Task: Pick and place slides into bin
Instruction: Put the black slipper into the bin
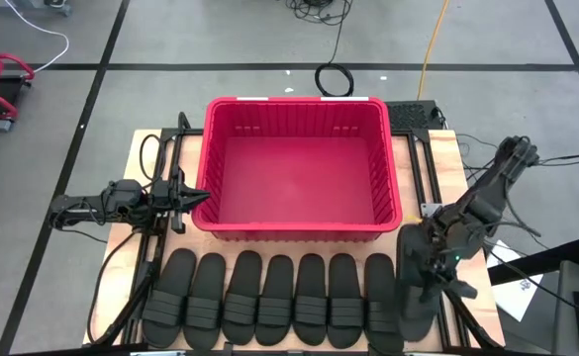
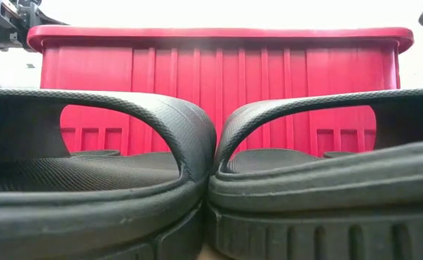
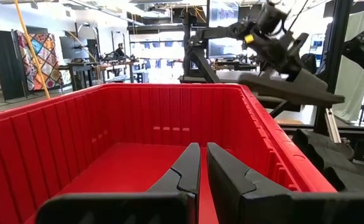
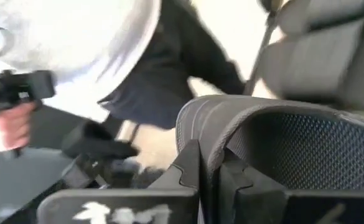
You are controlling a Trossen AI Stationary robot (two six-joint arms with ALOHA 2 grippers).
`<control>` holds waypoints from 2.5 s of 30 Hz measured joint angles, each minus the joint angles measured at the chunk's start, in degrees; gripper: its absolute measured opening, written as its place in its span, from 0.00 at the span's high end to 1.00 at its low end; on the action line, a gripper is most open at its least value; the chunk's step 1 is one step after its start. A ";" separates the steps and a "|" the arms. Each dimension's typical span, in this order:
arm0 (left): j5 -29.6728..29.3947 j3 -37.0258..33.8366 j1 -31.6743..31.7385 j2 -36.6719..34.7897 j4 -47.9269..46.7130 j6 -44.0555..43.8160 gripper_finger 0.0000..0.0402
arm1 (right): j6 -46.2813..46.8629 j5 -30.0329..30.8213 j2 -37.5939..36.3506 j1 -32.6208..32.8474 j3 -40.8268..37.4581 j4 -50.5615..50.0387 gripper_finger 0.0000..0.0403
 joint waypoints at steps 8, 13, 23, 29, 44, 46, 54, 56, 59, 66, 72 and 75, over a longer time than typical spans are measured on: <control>0.02 0.00 0.00 0.00 0.00 -0.29 0.92 | -9.54 4.57 2.66 -10.88 16.45 -16.11 0.99; 0.02 0.00 0.00 0.00 0.00 0.00 0.92 | -18.76 4.29 9.07 -19.26 30.64 -31.36 0.99; 0.00 0.00 0.02 0.00 -0.59 0.48 0.92 | -39.79 -0.22 22.46 -39.93 58.45 -59.96 0.98; -0.02 0.00 0.00 0.00 -1.47 1.53 0.92 | -56.71 -4.19 27.52 -54.81 67.46 -61.02 0.99; -0.07 0.00 0.01 0.00 -1.51 1.11 0.92 | -83.94 -25.92 46.88 -80.58 68.32 -60.89 0.99; -0.07 0.00 0.01 0.00 -1.51 1.07 0.92 | -84.81 -25.52 49.53 -80.72 68.32 -60.84 0.99; -0.09 0.00 0.01 0.00 -1.51 1.55 0.92 | -86.28 -19.28 56.47 -82.27 66.94 -60.76 0.99; -0.07 0.00 0.00 0.00 -1.55 1.53 0.92 | -87.17 -18.15 56.97 -82.08 65.41 -60.78 0.99; -0.07 0.00 0.00 0.00 -1.55 1.46 0.92 | -88.32 -21.92 56.45 -83.45 61.64 -60.95 0.99; -0.09 0.00 0.00 0.00 -1.51 1.31 0.92 | -92.28 -30.80 52.74 -86.31 50.34 -57.94 0.99; -0.09 0.00 0.01 0.00 -1.51 1.32 0.92 | -97.57 -31.48 52.42 -86.45 42.85 -57.55 0.99; -0.09 0.00 0.02 0.00 -1.51 1.31 0.92 | -99.07 -31.63 53.05 -86.62 40.24 -57.02 0.99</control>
